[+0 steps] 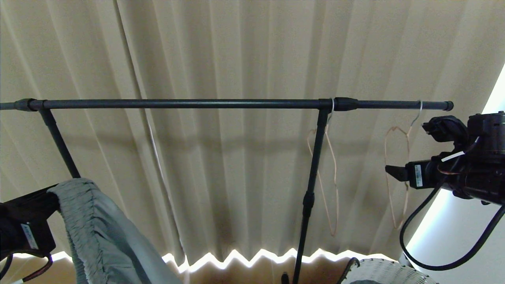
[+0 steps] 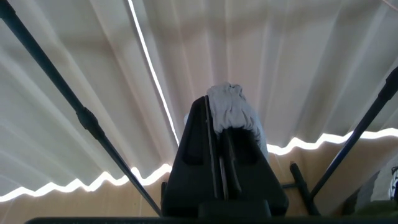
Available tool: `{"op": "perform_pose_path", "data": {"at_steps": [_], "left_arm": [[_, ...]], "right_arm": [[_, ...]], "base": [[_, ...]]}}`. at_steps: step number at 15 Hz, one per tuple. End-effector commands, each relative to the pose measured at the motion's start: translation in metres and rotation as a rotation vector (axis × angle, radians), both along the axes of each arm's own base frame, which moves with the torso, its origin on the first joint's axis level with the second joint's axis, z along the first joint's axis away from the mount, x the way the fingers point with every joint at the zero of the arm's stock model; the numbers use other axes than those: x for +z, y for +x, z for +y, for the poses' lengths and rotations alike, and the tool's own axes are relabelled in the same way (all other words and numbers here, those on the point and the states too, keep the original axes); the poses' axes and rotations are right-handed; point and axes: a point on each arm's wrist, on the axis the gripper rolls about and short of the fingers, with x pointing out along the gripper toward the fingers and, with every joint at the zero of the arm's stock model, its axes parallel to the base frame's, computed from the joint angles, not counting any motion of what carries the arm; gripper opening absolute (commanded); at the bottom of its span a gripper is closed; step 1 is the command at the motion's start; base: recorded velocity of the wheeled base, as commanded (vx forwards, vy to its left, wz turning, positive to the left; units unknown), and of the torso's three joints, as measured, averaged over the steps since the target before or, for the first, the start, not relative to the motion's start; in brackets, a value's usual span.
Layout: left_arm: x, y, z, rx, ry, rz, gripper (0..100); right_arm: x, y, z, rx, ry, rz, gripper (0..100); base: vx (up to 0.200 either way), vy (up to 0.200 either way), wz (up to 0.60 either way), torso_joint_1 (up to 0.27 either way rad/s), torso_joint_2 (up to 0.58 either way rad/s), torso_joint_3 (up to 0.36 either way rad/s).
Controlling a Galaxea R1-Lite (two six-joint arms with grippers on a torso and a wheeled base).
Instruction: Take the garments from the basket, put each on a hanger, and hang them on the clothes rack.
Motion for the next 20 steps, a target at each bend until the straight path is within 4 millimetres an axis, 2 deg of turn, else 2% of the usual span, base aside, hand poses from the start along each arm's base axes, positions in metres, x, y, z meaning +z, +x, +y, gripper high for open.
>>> {"op": "perform_pose_path", "data": {"at_steps": [1, 4, 8, 20], "left_arm": [[0.000, 0.000, 0.000, -0.001, 0.001, 0.002, 0], [-0.002, 0.000, 0.000, -0.001, 0.004, 0.007, 0], [-0.002, 0.001, 0.000, -0.003, 0.004, 0.010, 0], [-0.002, 0.000, 0.000, -0.003, 0.004, 0.009, 0]], "right_arm": [[-0.008, 0.014, 0.001, -0.019, 0.028, 0.025, 100], [-0.023, 0.030, -0.001, -0.055, 0.057, 0.068, 100], [-0.023, 0.030, -0.002, -0.058, 0.058, 0.068, 100], [-0.005, 0.007, -0.011, -0.084, 0.046, 0.070, 100]], "base": [[0.000, 0.000, 0.00, 0.000, 0.00, 0.000], [0.000, 0.000, 0.00, 0.000, 0.00, 0.000], [0.000, 0.000, 0.00, 0.000, 0.00, 0.000], [0.000, 0.000, 0.00, 0.000, 0.00, 0.000]]}}
